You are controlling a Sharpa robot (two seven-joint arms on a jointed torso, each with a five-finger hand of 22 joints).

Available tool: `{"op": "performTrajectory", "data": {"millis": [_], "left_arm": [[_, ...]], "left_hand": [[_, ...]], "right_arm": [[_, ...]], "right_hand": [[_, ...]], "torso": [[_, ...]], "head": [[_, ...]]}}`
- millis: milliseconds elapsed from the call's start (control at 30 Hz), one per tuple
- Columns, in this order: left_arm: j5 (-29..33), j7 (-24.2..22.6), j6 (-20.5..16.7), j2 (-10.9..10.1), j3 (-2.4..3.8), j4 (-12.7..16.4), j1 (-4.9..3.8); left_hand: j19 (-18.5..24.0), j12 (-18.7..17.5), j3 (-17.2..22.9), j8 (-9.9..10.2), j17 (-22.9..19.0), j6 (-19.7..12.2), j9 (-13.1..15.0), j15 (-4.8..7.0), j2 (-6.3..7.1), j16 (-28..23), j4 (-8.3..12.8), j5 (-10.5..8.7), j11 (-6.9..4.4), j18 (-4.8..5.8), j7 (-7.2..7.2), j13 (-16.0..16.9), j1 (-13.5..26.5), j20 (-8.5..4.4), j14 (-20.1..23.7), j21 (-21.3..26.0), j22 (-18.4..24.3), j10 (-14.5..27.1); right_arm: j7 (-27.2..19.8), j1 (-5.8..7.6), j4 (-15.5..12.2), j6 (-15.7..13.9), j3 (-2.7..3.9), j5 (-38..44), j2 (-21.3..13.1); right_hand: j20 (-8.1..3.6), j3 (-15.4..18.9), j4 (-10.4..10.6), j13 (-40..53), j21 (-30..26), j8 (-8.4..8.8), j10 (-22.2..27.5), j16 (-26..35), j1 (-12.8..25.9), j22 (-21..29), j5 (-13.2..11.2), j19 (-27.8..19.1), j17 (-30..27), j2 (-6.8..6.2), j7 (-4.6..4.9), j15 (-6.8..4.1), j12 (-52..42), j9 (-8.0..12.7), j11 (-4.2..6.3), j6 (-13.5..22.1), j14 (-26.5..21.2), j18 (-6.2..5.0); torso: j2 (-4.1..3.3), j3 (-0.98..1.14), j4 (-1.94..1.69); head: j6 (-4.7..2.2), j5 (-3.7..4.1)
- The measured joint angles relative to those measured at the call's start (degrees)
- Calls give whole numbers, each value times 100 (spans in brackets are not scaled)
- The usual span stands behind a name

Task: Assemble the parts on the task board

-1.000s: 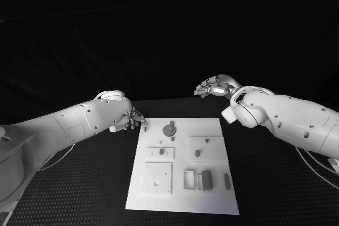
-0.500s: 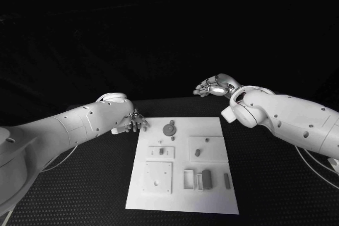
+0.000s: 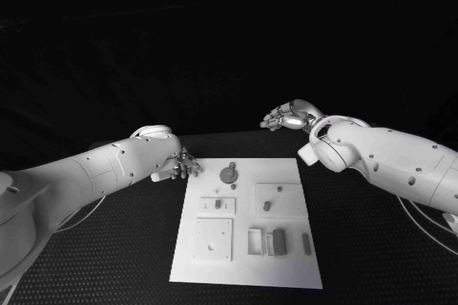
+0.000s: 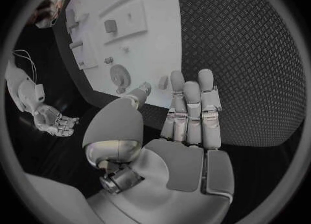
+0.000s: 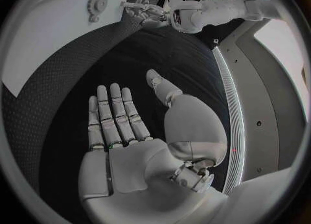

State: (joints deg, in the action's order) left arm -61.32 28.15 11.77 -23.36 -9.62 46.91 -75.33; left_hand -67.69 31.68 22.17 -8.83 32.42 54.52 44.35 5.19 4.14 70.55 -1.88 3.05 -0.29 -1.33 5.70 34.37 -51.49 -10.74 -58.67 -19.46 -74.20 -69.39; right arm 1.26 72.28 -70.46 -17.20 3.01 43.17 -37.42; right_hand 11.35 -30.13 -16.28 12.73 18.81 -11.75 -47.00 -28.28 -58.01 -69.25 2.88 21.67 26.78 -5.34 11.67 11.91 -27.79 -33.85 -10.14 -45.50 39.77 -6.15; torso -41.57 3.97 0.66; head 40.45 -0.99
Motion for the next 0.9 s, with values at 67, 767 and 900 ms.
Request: {"op": "performTrajectory", "data": {"millis": [67,767,900], "left_arm": [[6,-6,0,3,0,0,0],[74,-50,9,36,-1,-84,13],[90,-55,22,42,-1,-84,13]], "left_hand": [[0,0,2,0,-12,0,-8,0,-30,0,44,0,0,0,0,-4,-30,0,0,0,-7,0],[-20,23,-7,-22,-90,21,-70,3,-218,45,309,0,1,1,-21,-48,-264,-19,3,21,-43,-1],[-20,23,-7,-22,-96,22,-70,5,-218,45,309,0,1,1,-22,-54,-264,-19,5,21,-48,-1]], "right_arm": [[0,0,0,2,0,0,0],[14,-1,3,29,-1,0,18],[15,-1,3,36,-1,0,17]], "right_hand": [[0,0,0,0,0,0,0,0,0,0,0,0,0,0,0,0,-22,0,0,0,0,0],[20,0,0,-16,1,-21,0,0,0,-11,0,-20,-10,0,0,-1,-22,5,0,0,0,0],[20,0,0,-18,1,-21,0,0,0,-17,0,-20,-10,0,0,-1,-22,5,0,0,0,-1]], "torso": [[0,4,2],[-3,7,8],[-3,3,5]], "head": [[0,-3],[1,4],[8,9]]}}
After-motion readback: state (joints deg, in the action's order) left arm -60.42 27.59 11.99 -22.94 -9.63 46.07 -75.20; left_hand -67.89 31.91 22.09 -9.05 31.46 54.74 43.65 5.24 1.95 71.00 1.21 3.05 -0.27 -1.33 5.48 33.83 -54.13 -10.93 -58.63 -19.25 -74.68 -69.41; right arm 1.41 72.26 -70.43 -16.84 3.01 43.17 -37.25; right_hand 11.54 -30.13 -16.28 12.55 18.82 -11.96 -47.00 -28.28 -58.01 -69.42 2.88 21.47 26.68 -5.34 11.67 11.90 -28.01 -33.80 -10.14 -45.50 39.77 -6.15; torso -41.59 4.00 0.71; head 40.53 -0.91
